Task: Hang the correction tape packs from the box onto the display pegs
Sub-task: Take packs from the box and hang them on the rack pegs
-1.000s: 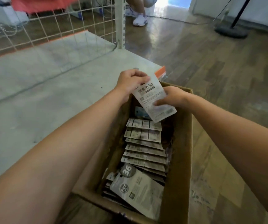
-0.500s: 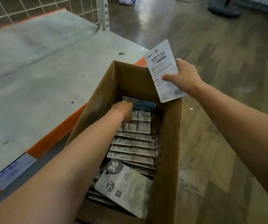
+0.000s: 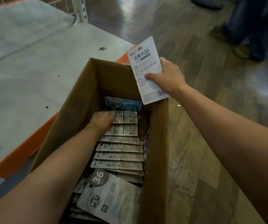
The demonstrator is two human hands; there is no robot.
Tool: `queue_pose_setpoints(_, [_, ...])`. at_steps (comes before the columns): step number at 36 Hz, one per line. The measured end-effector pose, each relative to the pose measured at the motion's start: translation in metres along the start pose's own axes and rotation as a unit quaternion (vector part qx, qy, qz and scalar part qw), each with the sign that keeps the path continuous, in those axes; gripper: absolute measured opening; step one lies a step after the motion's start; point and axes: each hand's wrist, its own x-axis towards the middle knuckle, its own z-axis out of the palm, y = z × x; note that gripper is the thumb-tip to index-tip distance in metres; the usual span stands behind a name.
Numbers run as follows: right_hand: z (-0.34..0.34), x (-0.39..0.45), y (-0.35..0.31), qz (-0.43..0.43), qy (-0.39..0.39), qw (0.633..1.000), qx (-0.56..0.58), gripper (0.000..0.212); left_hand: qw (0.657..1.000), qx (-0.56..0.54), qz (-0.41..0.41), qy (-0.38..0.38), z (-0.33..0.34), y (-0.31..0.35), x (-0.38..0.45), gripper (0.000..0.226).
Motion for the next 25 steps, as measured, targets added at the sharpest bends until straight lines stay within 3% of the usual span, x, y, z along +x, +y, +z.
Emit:
queue_pose_setpoints(7, [-0.003,-0.013,-0.003,0.002,-0.011,1.0,0.014,0.032,0.997,0.043,0.02,0.06,-0.02,0.008,-0.007,0.026])
queue_pose_setpoints(13, [-0.001,-0.017,0.0,-0.015,-0.02,1.0,0.019,0.033,0.999,0.003,-0.003,0.033,-0.01,0.016,-0.002,0.058])
queue_pose_setpoints(19, [0.005,-0.009,0.003,-0.02,-0.016,0.999,0.025,0.034,0.997,-0.044,-0.044,-0.037,0.003,0.008,0.008,0.049])
queue_pose_setpoints(25, [0.005,-0.006,0.005,-0.025,-0.001,0.999,0.034,0.032,0.999,-0.005,-0.04,-0.022,0.007,0.007,0.009,0.039])
